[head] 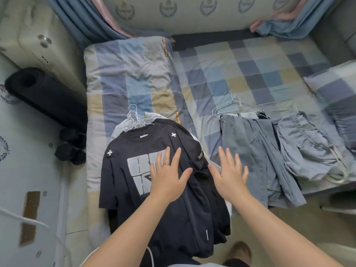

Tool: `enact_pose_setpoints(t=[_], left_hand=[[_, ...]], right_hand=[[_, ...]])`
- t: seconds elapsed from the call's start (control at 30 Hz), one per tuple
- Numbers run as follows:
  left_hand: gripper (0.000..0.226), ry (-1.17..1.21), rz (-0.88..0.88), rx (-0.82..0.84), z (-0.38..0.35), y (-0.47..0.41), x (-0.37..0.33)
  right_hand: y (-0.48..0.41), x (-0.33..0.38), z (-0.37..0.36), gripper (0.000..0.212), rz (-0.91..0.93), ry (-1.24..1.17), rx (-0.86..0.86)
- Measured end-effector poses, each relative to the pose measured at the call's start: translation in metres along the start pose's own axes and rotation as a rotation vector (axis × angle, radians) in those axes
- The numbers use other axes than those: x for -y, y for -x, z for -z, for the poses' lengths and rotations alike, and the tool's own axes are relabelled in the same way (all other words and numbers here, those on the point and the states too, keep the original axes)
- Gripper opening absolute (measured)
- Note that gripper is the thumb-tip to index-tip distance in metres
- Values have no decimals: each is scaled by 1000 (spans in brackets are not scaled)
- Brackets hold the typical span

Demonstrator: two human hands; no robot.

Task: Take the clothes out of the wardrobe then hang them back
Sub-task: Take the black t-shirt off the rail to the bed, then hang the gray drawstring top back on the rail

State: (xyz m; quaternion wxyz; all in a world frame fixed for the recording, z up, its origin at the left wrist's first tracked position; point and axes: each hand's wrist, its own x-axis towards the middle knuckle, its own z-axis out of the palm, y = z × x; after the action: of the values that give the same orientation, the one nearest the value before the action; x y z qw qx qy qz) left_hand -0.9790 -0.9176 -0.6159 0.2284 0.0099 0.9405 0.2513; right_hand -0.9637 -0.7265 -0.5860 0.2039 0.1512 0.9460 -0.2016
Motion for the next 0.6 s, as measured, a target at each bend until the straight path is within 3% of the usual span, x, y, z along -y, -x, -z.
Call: enact_pose_setpoints(t=[0.23, 0.6], left_hand=[[70, -79, -122, -20, -56, 38, -127], [70, -115, -239, -3, -192, 86, -378]], right_hand=[[41, -125, 70, 66, -40, -107, -130], [118, -402, 166, 65, -116, -219, -214]])
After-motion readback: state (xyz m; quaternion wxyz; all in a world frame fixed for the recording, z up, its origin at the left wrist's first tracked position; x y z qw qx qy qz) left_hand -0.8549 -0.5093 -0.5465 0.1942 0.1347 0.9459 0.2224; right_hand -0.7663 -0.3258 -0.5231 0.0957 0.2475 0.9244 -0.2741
